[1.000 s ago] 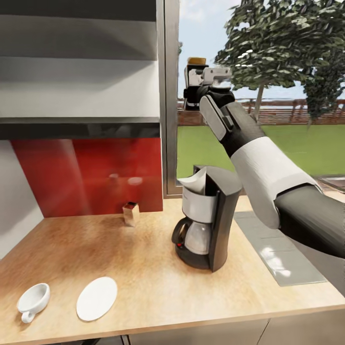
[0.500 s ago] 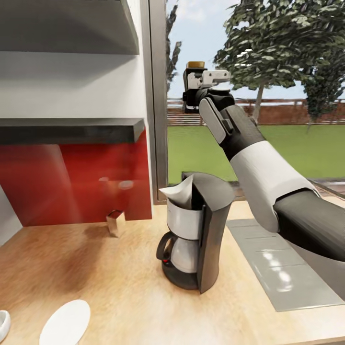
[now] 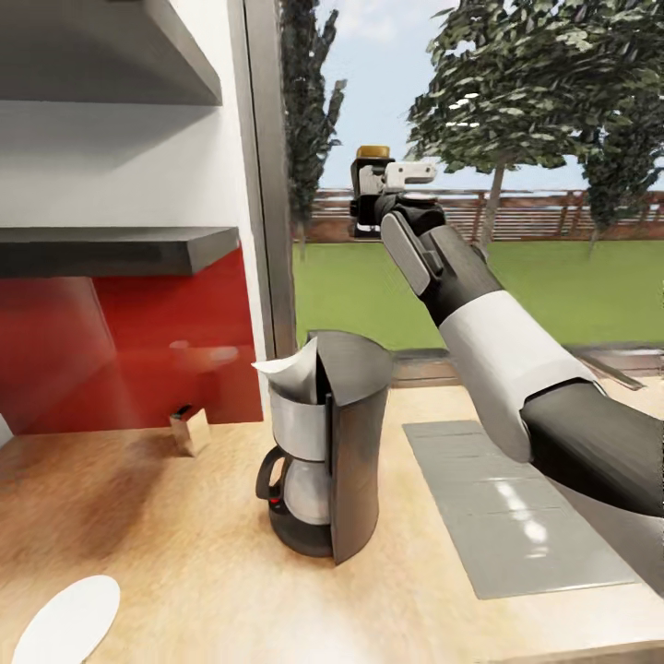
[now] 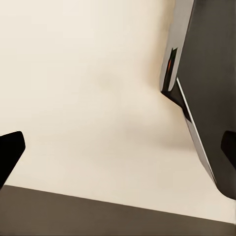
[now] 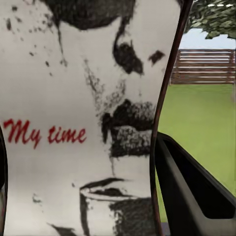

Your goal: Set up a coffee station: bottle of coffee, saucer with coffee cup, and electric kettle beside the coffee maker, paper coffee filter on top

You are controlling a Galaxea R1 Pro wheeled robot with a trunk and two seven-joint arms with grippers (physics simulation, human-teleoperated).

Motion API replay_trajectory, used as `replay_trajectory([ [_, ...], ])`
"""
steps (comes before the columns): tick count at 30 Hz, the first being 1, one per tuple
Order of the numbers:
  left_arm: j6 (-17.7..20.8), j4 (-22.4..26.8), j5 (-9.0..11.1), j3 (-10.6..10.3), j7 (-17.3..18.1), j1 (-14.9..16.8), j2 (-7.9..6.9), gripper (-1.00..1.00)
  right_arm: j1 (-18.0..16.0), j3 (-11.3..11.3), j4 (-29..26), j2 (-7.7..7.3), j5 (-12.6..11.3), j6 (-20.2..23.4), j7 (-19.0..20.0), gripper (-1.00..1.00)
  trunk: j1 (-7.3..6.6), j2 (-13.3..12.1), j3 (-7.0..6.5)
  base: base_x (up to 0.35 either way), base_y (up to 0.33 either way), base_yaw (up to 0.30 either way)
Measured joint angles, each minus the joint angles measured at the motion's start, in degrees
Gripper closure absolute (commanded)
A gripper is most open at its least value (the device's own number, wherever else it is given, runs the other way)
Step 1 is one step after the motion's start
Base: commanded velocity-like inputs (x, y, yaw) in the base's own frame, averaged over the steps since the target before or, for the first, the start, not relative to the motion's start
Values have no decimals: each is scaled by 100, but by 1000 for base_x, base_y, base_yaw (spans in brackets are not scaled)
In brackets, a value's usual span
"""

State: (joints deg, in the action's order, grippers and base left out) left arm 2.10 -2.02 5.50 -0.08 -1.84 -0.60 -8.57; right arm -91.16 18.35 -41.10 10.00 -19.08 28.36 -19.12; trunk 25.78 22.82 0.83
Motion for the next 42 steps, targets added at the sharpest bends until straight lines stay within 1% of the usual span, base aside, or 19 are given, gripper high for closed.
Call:
replay_trajectory([
  [1,1,0,1,1,0,0,-1,-100,19,0,-8,0,0,1,0,100,0,0,0,-196,-294,0],
  [5,3,0,29,18,-1,0,-39,-100,488,-8,-51,0,-23,-23,15,100,1,-4,1,-199,-293,0],
  [9,3,0,32,19,-1,0,-41,-100,705,-8,-52,0,-5,-47,30,100,0,-1,0,-200,-292,0],
  [11,6,2,38,20,0,-1,-42,-100,836,-24,-48,-50,13,-52,37,100,1,-2,1,-200,-292,0],
  [12,7,3,41,24,-3,-2,-45,-100,988,-21,-59,-108,42,-61,42,100,-1,1,1,-199,-292,0],
  [14,7,3,42,27,0,-2,-41,-100,1255,-24,-47,-172,44,-317,42,100,0,-2,1,-193,-292,0],
  [15,7,3,41,28,0,-2,-39,-100,1335,-23,-46,-227,61,-446,41,100,0,-1,1,-180,-292,0],
  [17,8,3,40,31,0,-3,-37,-100,1516,-25,-33,-445,78,-707,34,100,0,-1,1,-133,-296,0],
  [20,0,2,45,35,0,-2,-32,-100,1783,-17,-24,-562,36,-819,46,100,-2,1,1,-44,-305,0],
  [23,-15,2,48,36,0,-1,-31,-100,2076,-12,-24,-589,28,-964,60,100,-2,-1,1,-10,-309,0],
  [24,-22,2,49,37,0,-2,-25,-100,2240,-13,-18,-605,43,-1129,58,100,-3,1,1,-3,-310,0],
  [27,-31,3,49,37,-1,-2,-16,-100,2480,-9,1,-672,45,-1336,54,100,-2,0,1,-1,-268,0],
  [29,-33,3,49,37,-2,-2,-12,-100,2664,-3,12,-723,33,-1438,63,100,-2,0,1,0,-117,0],
  [30,-35,3,49,37,-2,-2,-8,-100,2822,1,15,-740,33,-1542,65,100,-3,0,1,0,-63,0],
  [32,-39,3,51,36,-1,-2,-7,-100,2988,8,17,-749,32,-1689,67,100,-3,1,1,0,-33,0],
  [34,-43,3,55,36,3,-1,-4,-100,3199,117,23,-758,53,-1927,60,100,-2,0,1,0,-14,0],
  [38,-49,3,57,37,5,-1,6,-100,3639,551,63,-765,253,-2503,60,100,-3,0,1,0,-4,0],
  [40,-55,3,58,41,7,-1,10,-100,3846,651,135,-767,358,-2787,54,100,-2,0,1,0,-1,0],
  [42,-65,4,58,43,9,-1,11,-100,3972,691,262,-767,414,-3016,56,100,-3,1,1,0,0,0],
])
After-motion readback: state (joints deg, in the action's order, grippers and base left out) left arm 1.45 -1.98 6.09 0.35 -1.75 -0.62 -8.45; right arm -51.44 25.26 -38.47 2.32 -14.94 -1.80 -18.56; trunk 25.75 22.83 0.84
